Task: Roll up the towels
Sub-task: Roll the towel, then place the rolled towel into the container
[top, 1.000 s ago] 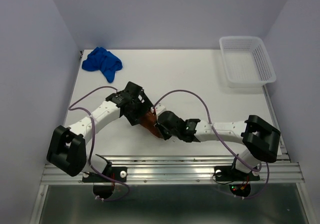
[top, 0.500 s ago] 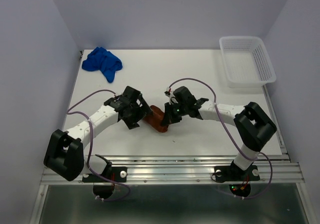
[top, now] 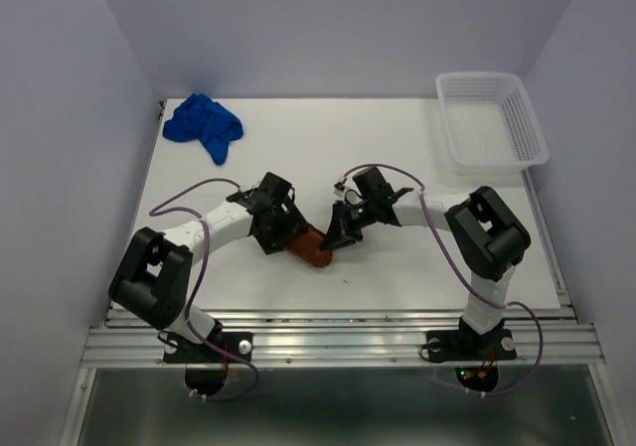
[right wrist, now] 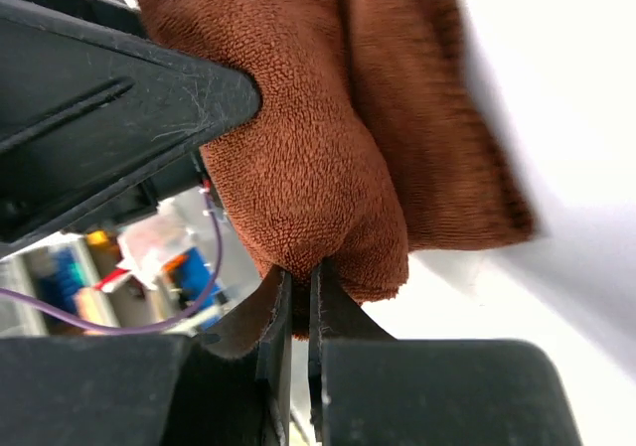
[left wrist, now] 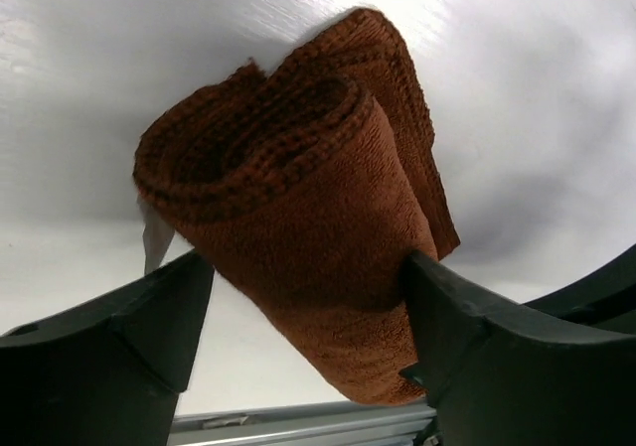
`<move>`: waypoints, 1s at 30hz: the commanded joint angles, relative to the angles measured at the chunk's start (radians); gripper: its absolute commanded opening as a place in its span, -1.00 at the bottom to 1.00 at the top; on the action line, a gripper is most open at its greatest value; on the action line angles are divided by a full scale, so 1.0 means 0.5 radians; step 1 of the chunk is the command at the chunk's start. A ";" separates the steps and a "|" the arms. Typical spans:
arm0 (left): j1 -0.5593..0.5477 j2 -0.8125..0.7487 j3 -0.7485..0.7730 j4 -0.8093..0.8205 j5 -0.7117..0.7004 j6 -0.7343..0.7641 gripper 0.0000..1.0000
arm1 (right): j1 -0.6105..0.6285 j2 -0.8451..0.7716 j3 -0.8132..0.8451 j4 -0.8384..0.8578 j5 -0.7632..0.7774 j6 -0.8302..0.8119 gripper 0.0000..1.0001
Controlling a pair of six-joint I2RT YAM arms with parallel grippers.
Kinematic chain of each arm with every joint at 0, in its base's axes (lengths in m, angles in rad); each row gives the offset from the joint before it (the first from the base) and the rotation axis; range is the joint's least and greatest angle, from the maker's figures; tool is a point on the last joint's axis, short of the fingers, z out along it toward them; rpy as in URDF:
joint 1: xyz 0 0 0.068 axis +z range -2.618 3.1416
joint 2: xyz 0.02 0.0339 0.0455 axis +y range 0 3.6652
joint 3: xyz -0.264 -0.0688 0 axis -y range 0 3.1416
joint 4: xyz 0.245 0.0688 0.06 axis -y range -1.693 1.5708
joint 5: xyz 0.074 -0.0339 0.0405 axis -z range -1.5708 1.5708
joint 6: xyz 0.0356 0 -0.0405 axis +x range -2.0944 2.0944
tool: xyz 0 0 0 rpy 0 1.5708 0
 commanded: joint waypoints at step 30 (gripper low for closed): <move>-0.024 0.300 0.306 -0.329 0.156 0.134 -0.53 | 0.921 -0.577 -0.099 0.280 1.979 -1.455 0.60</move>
